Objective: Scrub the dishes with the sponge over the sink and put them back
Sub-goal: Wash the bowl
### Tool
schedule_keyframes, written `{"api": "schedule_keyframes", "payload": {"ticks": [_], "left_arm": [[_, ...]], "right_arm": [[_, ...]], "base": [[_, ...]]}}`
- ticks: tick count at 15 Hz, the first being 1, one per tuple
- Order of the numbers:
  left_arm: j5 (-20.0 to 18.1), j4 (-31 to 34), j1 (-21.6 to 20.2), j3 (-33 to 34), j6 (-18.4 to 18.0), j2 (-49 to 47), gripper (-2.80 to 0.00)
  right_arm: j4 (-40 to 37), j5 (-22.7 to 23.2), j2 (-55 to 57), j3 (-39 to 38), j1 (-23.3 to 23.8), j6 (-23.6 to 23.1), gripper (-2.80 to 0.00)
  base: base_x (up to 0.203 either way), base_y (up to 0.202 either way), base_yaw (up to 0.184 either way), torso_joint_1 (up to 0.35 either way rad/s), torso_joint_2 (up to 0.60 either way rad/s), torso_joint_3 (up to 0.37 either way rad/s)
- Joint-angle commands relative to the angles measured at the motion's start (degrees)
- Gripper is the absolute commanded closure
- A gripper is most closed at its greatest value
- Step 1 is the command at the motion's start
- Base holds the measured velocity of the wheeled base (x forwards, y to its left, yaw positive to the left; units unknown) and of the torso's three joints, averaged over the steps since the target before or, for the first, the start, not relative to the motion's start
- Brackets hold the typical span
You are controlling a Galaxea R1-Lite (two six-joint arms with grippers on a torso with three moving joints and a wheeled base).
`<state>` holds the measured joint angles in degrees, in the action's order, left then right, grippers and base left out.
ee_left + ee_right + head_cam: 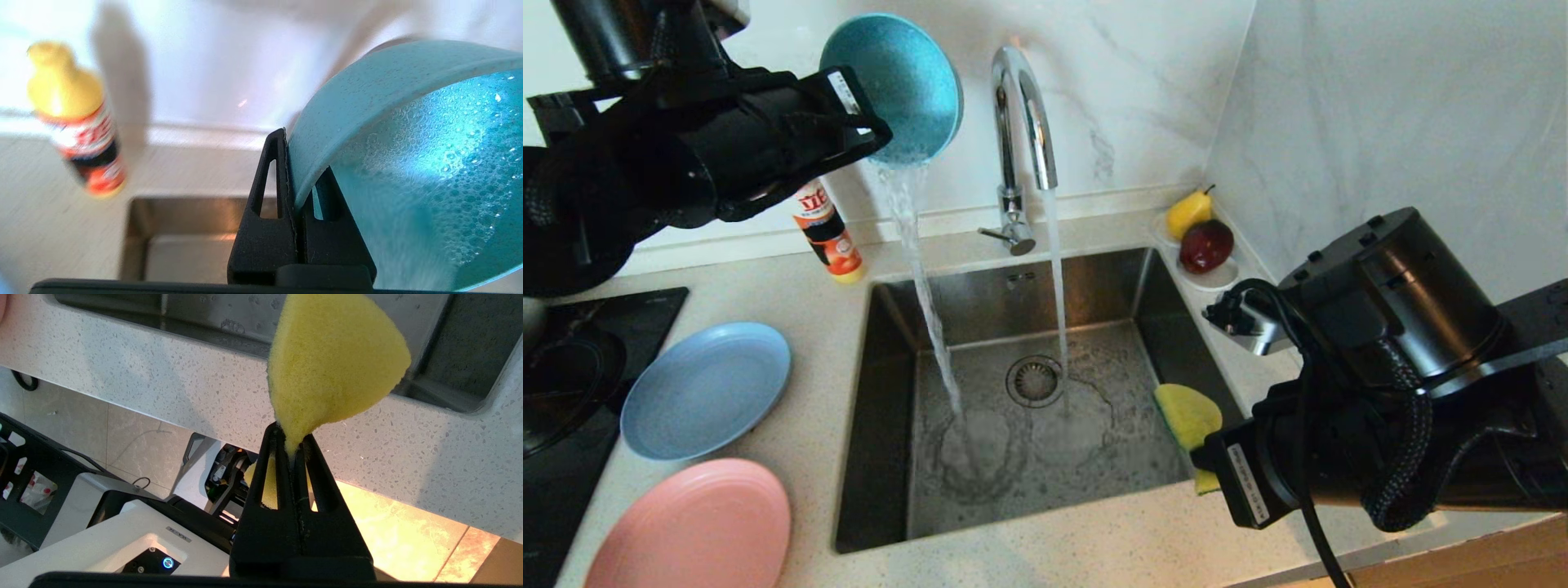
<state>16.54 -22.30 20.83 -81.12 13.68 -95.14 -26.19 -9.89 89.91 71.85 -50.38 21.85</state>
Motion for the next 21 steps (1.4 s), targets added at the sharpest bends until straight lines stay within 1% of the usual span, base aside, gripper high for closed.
{"api": "schedule_keyframes", "payload": {"ticks": [1, 3, 4, 5, 8, 11, 14, 18, 19, 20, 21], "left_arm": [[-2.94, -4.66, 0.00, 3.81, -0.89, 2.64, 0.00], [-5.32, -11.49, 0.00, 6.86, -3.32, 4.07, 0.00], [-5.82, -14.19, 0.00, 7.64, -3.91, 4.64, 0.00], [-6.27, -15.80, 0.00, 8.50, -4.21, 5.58, 0.00], [-9.33, -18.78, 0.00, 12.09, -5.66, 8.23, 0.00], [-10.58, -22.97, 0.00, 14.47, -7.60, 10.00, 0.00], [-12.02, -23.95, 0.00, 16.49, -9.76, 12.05, 0.00], [-13.55, -24.27, 0.00, 17.94, -9.62, 13.57, 0.00], [-13.59, -22.93, 0.00, 17.93, -9.51, 13.59, 0.00], [-13.57, -19.68, 0.00, 17.89, -9.47, 13.71, 0.00], [-13.61, -13.23, 0.00, 17.74, -9.51, 14.35, 0.00]], "right_arm": [[-0.18, -0.05, -0.19, -0.15, -0.16, 0.13, 0.00], [-0.18, -0.05, -0.44, -0.38, -0.42, 0.13, 0.00], [-0.18, -0.05, -0.44, -0.40, -0.42, 0.21, 0.00], [-0.19, -0.05, -0.53, -0.40, -0.51, 0.14, 0.00], [-0.20, -0.05, -0.61, -0.31, -0.80, 0.22, 0.00], [-0.36, -0.05, -0.70, -0.40, -0.95, 0.22, 0.00], [-0.36, -0.05, -0.68, -0.40, -0.95, 0.22, 0.00], [-0.27, -0.05, -0.45, -0.30, -1.05, 0.22, 0.00], [-0.27, -0.05, -0.79, -0.11, -1.30, 0.22, 0.00], [-0.27, -0.05, -1.20, 0.17, -1.50, 0.28, 0.00], [-0.25, -0.12, -2.19, 0.29, -2.38, 0.24, 0.00]], "base": [[0.000, 0.000, 0.000, 0.000, 0.00, 0.000], [0.000, 0.000, 0.000, 0.000, 0.00, 0.000], [0.000, 0.000, 0.000, 0.000, 0.00, 0.000], [0.000, 0.000, 0.000, 0.000, 0.00, 0.000], [0.000, 0.000, 0.000, 0.000, 0.00, 0.000], [0.000, 0.000, 0.000, 0.000, 0.00, 0.000], [0.000, 0.000, 0.000, 0.000, 0.00, 0.000], [0.000, 0.000, 0.000, 0.000, 0.00, 0.000], [0.000, 0.000, 0.000, 0.000, 0.00, 0.000], [0.000, 0.000, 0.000, 0.000, 0.00, 0.000], [0.000, 0.000, 0.000, 0.000, 0.00, 0.000]]}}
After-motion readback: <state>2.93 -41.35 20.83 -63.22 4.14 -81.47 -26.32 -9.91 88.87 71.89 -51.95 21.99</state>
